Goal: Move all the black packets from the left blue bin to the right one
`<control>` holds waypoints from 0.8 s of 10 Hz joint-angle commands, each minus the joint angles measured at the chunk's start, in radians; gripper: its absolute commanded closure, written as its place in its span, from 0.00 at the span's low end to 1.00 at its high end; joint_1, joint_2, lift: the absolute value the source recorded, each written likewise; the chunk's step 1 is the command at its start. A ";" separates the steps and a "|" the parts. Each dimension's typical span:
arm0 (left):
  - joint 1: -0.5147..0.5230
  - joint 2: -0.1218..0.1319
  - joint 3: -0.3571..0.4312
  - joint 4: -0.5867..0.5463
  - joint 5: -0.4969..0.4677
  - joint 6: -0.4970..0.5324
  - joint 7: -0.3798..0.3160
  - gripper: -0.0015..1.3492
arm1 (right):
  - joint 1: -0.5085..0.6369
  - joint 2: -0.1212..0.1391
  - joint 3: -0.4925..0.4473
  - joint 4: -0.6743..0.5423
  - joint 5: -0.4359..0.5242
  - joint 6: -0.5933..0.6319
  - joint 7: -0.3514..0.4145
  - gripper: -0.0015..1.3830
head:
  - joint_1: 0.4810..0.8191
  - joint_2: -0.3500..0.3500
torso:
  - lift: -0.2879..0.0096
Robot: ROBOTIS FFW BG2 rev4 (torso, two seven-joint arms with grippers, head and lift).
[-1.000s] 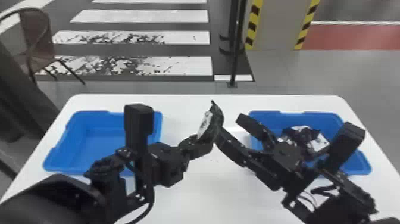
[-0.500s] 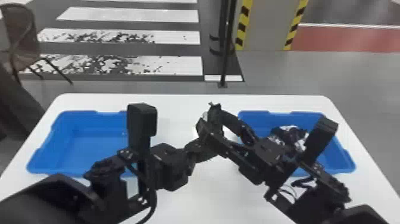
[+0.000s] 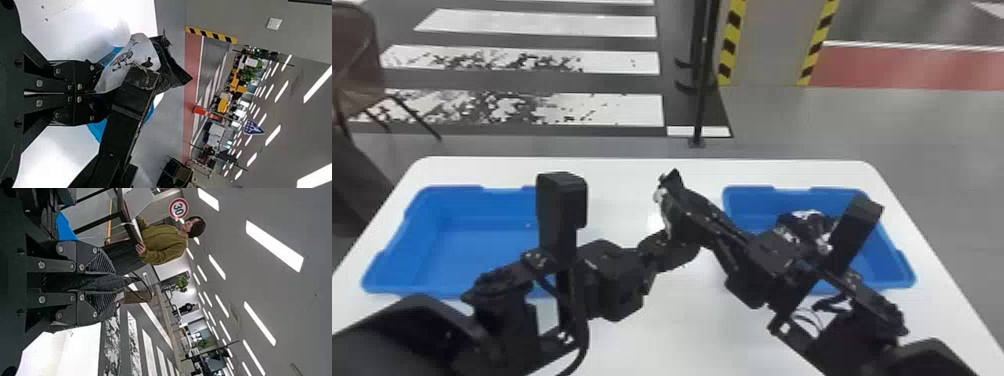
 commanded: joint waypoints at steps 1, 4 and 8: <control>0.001 0.000 0.000 0.000 0.004 -0.011 -0.001 0.90 | 0.000 0.000 -0.007 -0.005 0.018 0.000 0.000 0.93 | 0.63 0.40 | 0.50; 0.011 -0.003 0.014 0.002 0.038 0.009 0.004 0.56 | -0.015 0.000 -0.083 -0.010 0.076 -0.020 -0.020 0.93 | 0.63 0.37 | 0.50; 0.107 -0.012 0.090 -0.003 0.076 -0.048 0.004 0.11 | -0.059 -0.002 -0.244 0.054 0.138 -0.042 -0.048 0.93 | 0.63 0.24 | 0.50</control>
